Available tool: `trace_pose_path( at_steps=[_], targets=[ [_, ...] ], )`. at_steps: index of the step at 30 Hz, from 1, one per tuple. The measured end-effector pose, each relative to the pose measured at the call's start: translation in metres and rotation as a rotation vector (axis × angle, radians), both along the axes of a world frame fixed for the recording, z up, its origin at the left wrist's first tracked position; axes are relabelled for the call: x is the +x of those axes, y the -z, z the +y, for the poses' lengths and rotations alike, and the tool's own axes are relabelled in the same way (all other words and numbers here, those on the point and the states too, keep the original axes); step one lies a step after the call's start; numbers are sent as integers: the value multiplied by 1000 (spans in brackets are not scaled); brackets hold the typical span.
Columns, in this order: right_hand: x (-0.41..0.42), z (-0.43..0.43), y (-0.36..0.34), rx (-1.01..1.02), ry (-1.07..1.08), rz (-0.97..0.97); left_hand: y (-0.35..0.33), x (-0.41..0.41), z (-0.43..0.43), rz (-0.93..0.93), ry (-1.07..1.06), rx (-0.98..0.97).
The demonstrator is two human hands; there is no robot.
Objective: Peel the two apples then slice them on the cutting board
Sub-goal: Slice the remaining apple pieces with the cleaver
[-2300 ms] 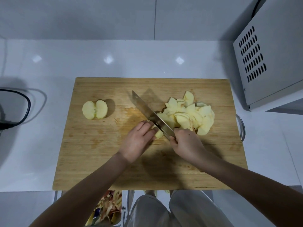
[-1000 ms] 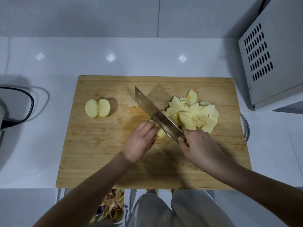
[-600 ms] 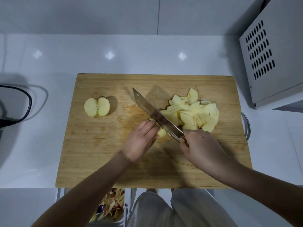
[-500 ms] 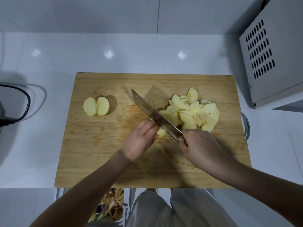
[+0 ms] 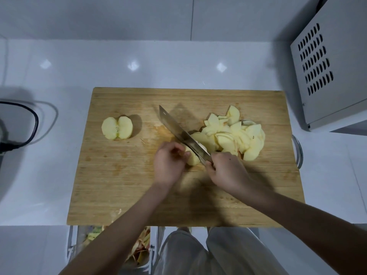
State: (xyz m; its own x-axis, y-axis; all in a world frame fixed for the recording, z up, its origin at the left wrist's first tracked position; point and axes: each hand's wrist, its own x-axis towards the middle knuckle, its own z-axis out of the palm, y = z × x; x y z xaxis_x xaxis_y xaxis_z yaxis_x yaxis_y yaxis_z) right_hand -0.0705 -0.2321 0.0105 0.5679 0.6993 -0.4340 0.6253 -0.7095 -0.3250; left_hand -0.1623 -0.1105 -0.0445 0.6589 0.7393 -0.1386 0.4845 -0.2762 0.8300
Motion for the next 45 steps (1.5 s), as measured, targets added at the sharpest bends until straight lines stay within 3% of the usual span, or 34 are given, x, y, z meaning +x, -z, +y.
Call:
trace_pose_path(
  at_steps=[5, 16, 20, 31, 45],
  targets=[
    [3, -14, -19, 49, 27, -7, -10, 2, 3, 51, -95, -293],
    [-4, -22, -30, 17, -68, -78, -13, 1, 5, 52, -125, -432],
    [0, -12, -24, -8, -46, -19, -13, 1, 7, 57, -148, -483],
    [0, -10, -11, 39, 76, 47, -9, -3, 11, 117, -108, -487],
    [-9, -15, -22, 41, -37, -47, -5, -4, 12, 121, -83, -377]
  ],
)
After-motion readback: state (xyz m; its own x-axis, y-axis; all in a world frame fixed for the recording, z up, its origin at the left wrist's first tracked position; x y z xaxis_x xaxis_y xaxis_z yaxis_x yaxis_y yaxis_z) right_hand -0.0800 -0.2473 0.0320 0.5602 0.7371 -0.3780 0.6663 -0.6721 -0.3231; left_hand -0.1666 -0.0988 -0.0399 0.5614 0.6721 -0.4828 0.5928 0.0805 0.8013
